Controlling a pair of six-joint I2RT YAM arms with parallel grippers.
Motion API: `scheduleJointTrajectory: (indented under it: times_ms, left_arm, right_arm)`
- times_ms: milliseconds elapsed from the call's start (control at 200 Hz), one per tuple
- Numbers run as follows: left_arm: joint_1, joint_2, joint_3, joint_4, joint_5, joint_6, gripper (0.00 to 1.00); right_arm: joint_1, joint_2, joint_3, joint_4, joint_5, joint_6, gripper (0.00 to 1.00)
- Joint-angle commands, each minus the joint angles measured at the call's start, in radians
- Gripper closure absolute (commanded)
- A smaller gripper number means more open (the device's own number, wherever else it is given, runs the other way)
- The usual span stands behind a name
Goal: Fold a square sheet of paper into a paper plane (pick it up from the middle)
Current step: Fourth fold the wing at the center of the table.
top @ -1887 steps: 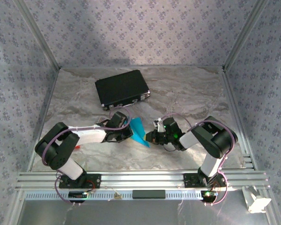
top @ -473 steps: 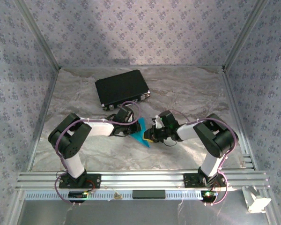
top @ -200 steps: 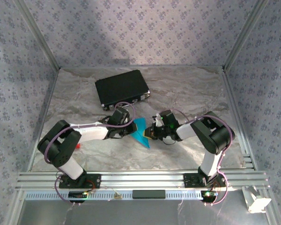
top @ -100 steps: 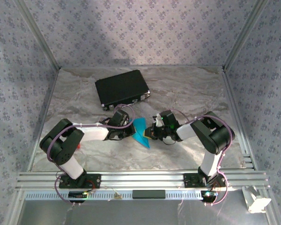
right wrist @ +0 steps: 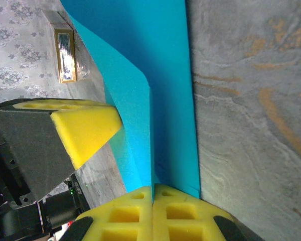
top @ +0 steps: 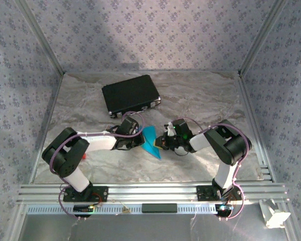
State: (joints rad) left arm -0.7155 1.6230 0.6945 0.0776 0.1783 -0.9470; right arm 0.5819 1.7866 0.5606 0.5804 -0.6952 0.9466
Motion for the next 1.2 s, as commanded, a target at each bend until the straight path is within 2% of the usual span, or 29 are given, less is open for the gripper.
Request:
scheduleJointTrajectory:
  times_ms: [0,355,850,1199]
  left_arm:
    - [-0.008,-0.012,0.025,-0.035,-0.005,0.02,0.96]
    - [-0.02,-0.068,0.049,0.053,0.039,0.049,0.93]
    - [-0.02,0.143,0.107,0.077,0.087,0.038,0.96]
    - [-0.022,0.159,0.102,0.047,0.085,0.039,0.96]
  right_arm:
    - [-0.008,0.018,-0.031,-0.086,0.036,0.003,1.0]
    - [-0.005,0.036,-0.034,-0.091,0.047,0.006,1.0]
    - [-0.006,0.039,-0.038,-0.087,0.047,0.007,1.0]
    - [-0.007,0.028,-0.035,-0.09,0.039,0.01,1.0]
